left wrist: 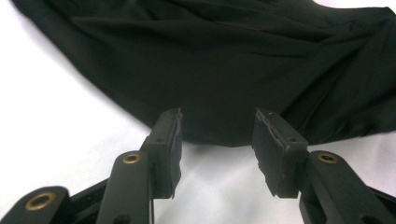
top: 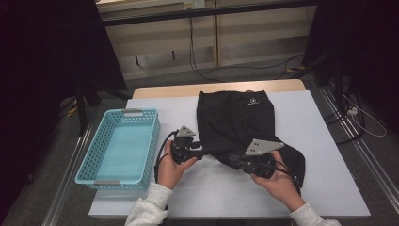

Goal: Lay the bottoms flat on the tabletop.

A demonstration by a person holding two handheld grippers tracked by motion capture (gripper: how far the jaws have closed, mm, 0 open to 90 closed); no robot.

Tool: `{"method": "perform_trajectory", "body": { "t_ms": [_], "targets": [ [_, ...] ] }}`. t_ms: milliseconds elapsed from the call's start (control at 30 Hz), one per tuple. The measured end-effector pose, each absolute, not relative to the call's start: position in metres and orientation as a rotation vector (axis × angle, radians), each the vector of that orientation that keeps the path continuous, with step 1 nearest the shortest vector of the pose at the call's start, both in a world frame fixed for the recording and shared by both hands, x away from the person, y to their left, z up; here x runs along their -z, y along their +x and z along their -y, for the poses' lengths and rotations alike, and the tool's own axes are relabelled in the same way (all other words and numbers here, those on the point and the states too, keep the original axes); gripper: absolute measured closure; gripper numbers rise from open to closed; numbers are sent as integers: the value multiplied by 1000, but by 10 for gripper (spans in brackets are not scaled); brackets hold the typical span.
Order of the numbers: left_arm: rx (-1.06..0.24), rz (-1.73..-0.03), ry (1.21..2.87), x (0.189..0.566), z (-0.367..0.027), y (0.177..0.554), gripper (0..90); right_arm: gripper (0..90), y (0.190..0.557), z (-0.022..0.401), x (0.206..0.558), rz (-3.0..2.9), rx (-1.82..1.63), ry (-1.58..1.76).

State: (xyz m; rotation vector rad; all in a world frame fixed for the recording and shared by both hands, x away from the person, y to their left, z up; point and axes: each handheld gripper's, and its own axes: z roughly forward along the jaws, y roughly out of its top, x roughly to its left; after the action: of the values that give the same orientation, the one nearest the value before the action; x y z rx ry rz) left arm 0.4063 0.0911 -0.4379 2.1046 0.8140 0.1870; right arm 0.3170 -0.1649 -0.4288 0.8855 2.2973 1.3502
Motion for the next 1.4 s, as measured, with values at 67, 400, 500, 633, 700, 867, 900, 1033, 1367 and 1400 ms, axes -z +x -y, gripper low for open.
{"method": "perform_trajectory", "body": {
  "t_ms": [67, 400, 500, 633, 700, 867, 900, 1033, 1367, 1400],
  "targets": [
    [-183, -806, 2118, 439, -88, 407, 543, 889, 317, 173, 426, -2260, -1382, 916],
    [-118, -801, 2132, 446, -72, 410, 573, 888, 311, 187, 422, -2199, -1399, 975],
    [-112, -794, 2140, 450, -68, 411, 609, 888, 309, 188, 422, -2195, -1391, 981],
    [-94, -783, 2161, 457, -61, 412, 724, 887, 310, 190, 427, -2192, -1374, 1000],
    [-81, -773, 2176, 461, -58, 413, 778, 886, 310, 191, 429, -2191, -1373, 1011],
    [-63, -785, 2181, 463, -55, 413, 894, 886, 311, 192, 432, -2191, -1360, 1023],
    [-64, -785, 2182, 463, -55, 413, 898, 886, 311, 193, 433, -2190, -1362, 1023],
    [-59, -798, 2185, 458, -58, 413, 900, 886, 312, 191, 434, -2192, -1369, 1035],
    [-95, -910, 2077, 422, -106, 424, 900, 885, 309, 194, 423, -2158, -1487, 1046],
    [-108, -914, 2075, 420, -109, 425, 900, 885, 309, 195, 423, -2163, -1483, 1056]
  ]
}}
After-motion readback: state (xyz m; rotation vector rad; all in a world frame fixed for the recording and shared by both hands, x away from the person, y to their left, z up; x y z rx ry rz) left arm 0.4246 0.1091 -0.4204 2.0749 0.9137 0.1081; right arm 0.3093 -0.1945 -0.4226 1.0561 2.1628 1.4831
